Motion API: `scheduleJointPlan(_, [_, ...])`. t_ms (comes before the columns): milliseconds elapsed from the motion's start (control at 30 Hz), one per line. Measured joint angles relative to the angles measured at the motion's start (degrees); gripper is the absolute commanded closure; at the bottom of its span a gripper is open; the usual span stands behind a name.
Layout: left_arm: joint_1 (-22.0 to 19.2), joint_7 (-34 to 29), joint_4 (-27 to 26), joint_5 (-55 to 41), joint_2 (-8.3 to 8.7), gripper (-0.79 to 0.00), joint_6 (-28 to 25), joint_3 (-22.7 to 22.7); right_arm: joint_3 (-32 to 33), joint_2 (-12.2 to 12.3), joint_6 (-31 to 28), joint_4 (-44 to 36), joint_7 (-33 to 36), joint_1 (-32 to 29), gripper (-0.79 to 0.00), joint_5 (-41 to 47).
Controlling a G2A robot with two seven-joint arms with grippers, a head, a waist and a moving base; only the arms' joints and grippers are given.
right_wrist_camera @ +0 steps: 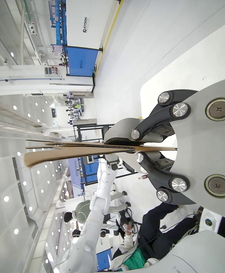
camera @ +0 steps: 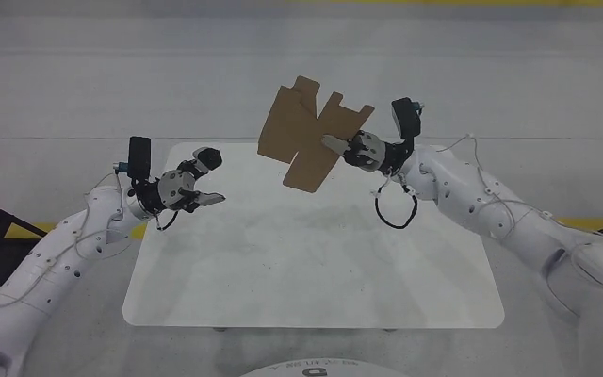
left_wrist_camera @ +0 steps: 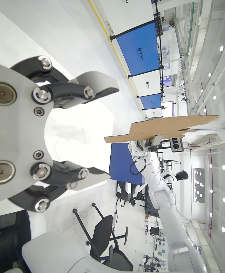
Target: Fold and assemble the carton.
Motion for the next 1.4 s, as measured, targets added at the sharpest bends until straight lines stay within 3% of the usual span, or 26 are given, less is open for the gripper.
scheduleJointPlan(200, [-0.1, 0.0, 0.0, -0.1, -0.03, -0.785, 0.0, 0.0, 0.1, -0.2, 0.2, -0.7, 0.4, -0.8, 0.0, -0.1])
scheduleJointPlan(633, [-0.1, 0.0, 0.0, -0.1, -0.03, -0.785, 0.0, 0.0, 2.9, -1.6, 0.0, -1.4, 7.2, -3.7, 0.0, 30.8])
scheduleJointPlan(1067, [-0.1, 0.0, 0.0, -0.1, -0.03, -0.785, 0.0, 0.0, 4.5, -1.7, 0.0, -2.3, 11.0, -5.4, 0.0, 33.6])
scheduleJointPlan(1100, [-0.1, 0.0, 0.0, -0.1, -0.03, -0.785, 0.0, 0.0, 3.9, -1.7, 0.0, -3.9, 12.9, -6.0, 0.0, 35.4])
scheduleJointPlan(1200, [-0.1, 0.0, 0.0, -0.1, -0.03, -0.785, 0.0, 0.0, 2.2, -1.5, 0.0, -8.4, 27.1, -6.2, 0.0, 49.7])
scheduleJointPlan(1300, [-0.1, 0.0, 0.0, -0.1, -0.03, -0.785, 0.0, 0.0, 2.0, -1.0, 1.4, -8.8, 48.8, -5.2, 0.0, 74.6])
scheduleJointPlan(1400, [-0.1, 0.0, 0.0, -0.1, -0.02, -0.785, 0.0, 0.0, 5.4, -0.8, 10.4, -6.7, 72.7, -5.0, 0.0, 101.5])
